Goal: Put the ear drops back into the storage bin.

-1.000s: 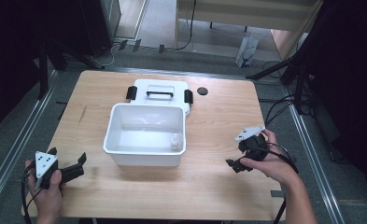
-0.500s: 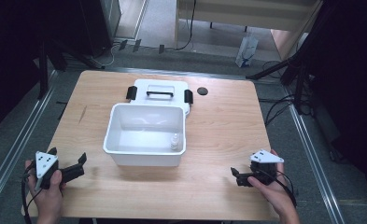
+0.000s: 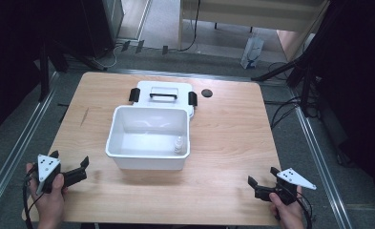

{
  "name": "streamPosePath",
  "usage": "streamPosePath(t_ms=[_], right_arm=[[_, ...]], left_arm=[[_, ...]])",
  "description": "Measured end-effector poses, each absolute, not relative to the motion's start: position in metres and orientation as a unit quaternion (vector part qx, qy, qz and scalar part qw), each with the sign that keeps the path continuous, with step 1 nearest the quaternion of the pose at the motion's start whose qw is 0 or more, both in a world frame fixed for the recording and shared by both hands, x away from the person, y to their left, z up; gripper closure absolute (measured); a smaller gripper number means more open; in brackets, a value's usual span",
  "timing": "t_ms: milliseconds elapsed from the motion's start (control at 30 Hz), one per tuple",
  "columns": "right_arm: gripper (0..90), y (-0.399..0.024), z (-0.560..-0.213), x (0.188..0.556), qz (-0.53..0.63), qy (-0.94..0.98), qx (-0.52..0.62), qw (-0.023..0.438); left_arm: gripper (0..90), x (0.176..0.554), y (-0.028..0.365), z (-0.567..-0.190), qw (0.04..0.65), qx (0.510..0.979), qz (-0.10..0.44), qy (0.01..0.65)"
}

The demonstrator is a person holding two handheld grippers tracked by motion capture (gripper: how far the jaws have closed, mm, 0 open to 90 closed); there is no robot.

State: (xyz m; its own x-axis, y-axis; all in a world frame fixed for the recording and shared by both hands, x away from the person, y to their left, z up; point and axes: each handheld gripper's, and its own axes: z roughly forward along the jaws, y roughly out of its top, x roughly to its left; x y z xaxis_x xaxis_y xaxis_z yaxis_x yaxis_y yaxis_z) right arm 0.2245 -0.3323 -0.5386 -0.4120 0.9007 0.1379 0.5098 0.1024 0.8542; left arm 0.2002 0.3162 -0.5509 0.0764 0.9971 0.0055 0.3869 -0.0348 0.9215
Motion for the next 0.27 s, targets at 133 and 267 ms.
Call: streamPosePath(t_ms=[133, 267], right_arm=[[0.0, -0.3291, -0.5448, 0.2257, 0.456, 0.705, 0.501, 0.209], [0.0, -0.3295, -0.5457, 0.2254, 0.462, 0.709, 0.494, 0.199]], left_arm=[[0.0, 0.2006, 0.3159, -0.5508, 0.400, 0.614, 0.377, 0.566], [0.0, 0.2005, 0.3169, -0.5508, 0.401, 0.611, 0.375, 0.570]])
